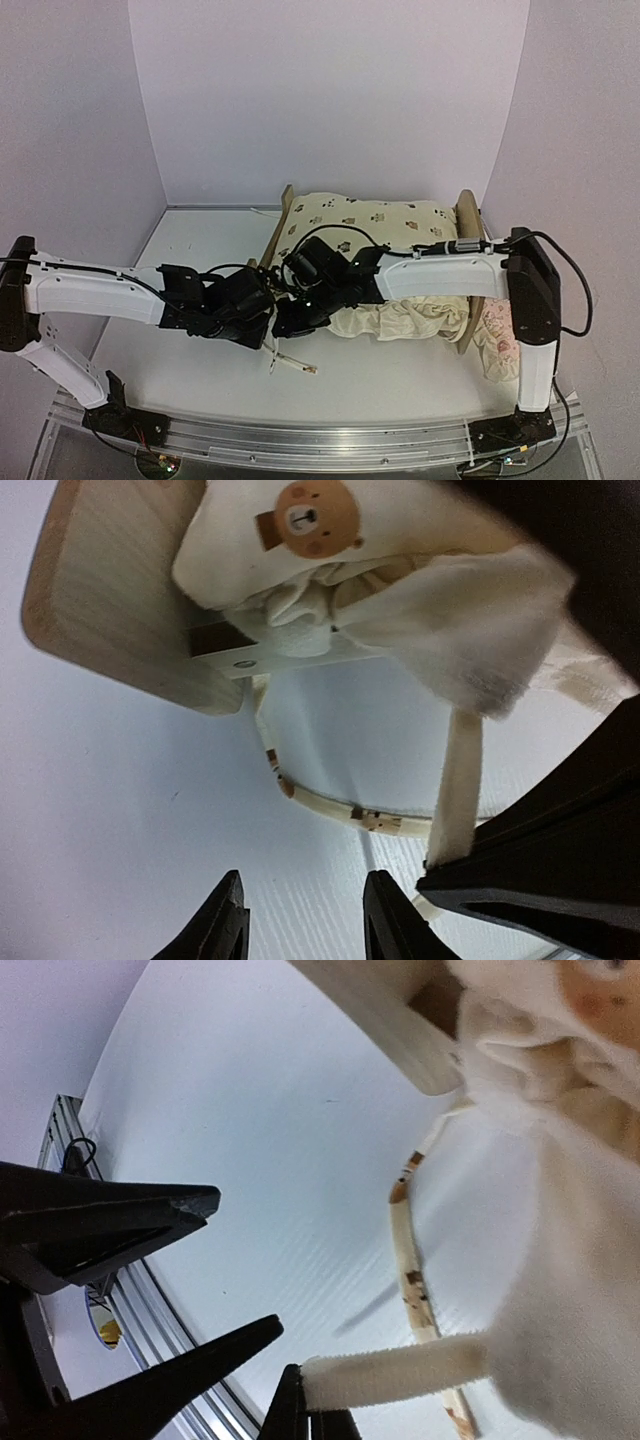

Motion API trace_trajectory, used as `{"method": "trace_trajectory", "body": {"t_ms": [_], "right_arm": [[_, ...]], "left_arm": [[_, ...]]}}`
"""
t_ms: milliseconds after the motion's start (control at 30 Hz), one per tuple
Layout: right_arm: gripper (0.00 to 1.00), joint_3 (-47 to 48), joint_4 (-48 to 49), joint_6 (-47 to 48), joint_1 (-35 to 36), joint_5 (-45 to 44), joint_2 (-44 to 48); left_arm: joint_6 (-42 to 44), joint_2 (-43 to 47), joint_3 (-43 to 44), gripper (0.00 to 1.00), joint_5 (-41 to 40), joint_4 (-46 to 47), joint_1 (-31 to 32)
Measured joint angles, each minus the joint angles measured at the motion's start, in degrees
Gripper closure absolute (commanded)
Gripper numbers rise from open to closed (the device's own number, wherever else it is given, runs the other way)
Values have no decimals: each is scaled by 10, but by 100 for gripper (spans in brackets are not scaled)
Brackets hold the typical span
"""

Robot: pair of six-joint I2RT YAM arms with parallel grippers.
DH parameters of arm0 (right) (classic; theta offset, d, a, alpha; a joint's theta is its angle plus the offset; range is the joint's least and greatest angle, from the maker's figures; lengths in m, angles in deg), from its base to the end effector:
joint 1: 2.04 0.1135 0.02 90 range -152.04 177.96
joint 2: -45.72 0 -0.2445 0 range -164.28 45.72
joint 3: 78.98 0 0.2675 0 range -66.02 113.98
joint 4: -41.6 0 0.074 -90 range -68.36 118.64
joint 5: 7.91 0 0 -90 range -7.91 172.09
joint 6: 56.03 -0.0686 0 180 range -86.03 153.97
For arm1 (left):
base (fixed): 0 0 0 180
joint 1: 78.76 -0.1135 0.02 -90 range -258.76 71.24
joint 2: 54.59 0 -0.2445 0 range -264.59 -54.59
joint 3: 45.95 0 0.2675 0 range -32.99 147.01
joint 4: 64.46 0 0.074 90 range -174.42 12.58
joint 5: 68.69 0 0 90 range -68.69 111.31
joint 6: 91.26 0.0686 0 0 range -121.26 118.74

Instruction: Set up the pet bed

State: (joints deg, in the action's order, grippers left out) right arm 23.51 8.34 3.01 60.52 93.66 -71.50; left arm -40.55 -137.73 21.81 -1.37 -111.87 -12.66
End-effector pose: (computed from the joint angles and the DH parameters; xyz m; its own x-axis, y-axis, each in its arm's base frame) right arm 0.2113 0.4368 0.1580 -0.7727 -0.3945 -0.4972 -0.6225 0.6242 0.4721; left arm 0.1504 -0.2741 0.1632 -0.7678 0.2905 -0.5710 0.3694 0.9289 -0.0242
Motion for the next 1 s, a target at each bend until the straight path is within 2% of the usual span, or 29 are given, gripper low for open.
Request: {"method": "trace_trajectory", "body": {"t_ms": [333, 500, 800, 1000], "right_arm": [[98, 34, 84, -66, 22, 21, -82], [86, 16, 131, -83, 25, 20, -94], [54, -76, 135, -105, 20, 1, -73], [47, -119, 95, -85, 20, -11, -25]], "left_arm": [[-11, 62, -39, 60, 2, -77, -11], [-10, 65, -52, 60, 7, -79, -11], [-8, 73, -55, 60, 11, -50, -11], [3, 57, -55, 61, 12, -15, -12]]}}
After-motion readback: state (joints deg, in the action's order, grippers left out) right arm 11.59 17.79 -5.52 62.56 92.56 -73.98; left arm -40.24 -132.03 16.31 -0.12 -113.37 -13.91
